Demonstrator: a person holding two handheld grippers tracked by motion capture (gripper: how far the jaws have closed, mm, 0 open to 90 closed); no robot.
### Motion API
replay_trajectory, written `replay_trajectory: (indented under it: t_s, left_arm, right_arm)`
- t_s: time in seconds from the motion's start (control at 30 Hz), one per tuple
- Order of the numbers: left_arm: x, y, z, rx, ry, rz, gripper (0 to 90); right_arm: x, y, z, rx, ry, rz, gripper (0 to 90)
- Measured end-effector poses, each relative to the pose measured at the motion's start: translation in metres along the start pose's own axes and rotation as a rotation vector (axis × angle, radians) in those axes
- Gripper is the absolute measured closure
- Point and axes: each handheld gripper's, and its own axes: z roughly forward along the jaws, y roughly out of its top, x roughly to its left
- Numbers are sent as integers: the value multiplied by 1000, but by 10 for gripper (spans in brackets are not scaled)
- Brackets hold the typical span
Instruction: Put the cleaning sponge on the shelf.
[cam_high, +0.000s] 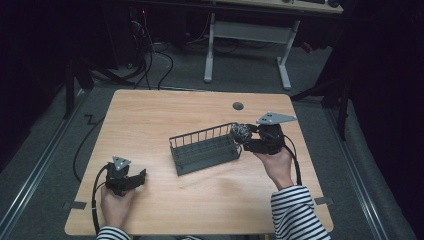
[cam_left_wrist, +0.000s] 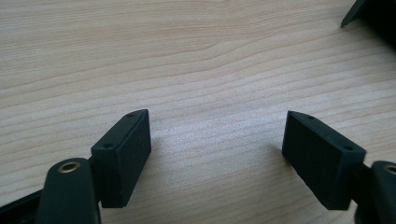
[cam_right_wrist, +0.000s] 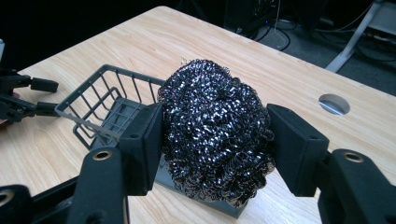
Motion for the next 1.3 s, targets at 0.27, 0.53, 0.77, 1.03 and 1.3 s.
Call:
replay_trajectory:
  t_s: [0.27,0.53,0.77,1.03,1.3]
  left_arm:
    - [1,0,0,0,-3,-3,248]
    - [1,0,0,-3,-3,-5,249]
    - [1,0,0,-3,-5,-7,250]
    - [1,0,-1,-3,-10,-6,248]
    - [1,0,0,-4,-11,-3,246]
  right_arm:
    - [3,6,28,45,21,2,398]
    - [7,6,61,117,26,-1,395]
    - [6,2,85,179,27,18,395]
    - [4,-6,106,248,-1,26,385]
    - [4,-10,111,272,1,20,370]
